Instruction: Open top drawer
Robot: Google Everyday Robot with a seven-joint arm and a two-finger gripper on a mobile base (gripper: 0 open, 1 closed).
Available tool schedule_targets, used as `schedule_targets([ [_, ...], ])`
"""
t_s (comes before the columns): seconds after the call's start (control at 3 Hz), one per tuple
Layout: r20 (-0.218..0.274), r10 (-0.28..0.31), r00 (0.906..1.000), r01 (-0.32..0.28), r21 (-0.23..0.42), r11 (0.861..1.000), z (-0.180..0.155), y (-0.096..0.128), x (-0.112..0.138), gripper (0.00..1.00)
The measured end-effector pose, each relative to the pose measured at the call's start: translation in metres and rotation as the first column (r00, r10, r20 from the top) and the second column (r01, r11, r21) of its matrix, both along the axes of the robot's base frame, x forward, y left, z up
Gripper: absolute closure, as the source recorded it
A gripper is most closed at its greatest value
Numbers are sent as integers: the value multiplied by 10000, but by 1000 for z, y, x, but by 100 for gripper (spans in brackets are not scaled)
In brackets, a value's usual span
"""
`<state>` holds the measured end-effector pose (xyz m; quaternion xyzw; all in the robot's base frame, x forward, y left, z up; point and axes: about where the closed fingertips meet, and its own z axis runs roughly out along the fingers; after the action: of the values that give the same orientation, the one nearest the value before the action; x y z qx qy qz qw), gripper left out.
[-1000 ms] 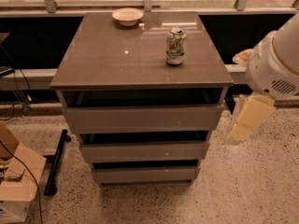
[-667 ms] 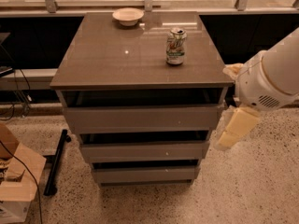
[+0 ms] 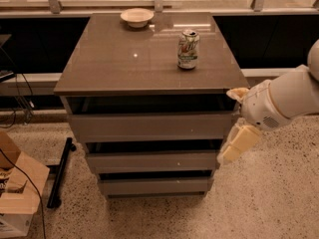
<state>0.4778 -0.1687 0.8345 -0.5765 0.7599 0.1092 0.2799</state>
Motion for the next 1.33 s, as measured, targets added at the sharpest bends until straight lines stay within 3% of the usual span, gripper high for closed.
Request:
schedule_targets([
  [0.67,-279,-285,9992,289,154,9995,-25,11,6,0],
  [1.33,-299,-498,9983,527,1064,9929,-81,33,47,0],
])
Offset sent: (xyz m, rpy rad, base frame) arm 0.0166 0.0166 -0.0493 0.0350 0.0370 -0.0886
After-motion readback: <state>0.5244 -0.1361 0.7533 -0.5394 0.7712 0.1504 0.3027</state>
